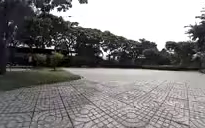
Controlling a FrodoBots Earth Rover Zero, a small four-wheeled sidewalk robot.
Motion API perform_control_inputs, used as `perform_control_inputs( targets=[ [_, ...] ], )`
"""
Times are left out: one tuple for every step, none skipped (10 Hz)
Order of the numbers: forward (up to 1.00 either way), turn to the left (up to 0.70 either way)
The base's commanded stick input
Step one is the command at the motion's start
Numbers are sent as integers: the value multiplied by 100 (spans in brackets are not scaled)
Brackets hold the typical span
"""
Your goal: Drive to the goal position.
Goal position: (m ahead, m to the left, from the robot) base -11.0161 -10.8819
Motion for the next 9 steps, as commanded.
perform_control_inputs(
  targets=[
    [100,0],
    [100,0],
    [100,0],
    [100,0],
    [100,0],
    [100,0],
    [100,0],
    [100,0],
    [100,0]
  ],
)
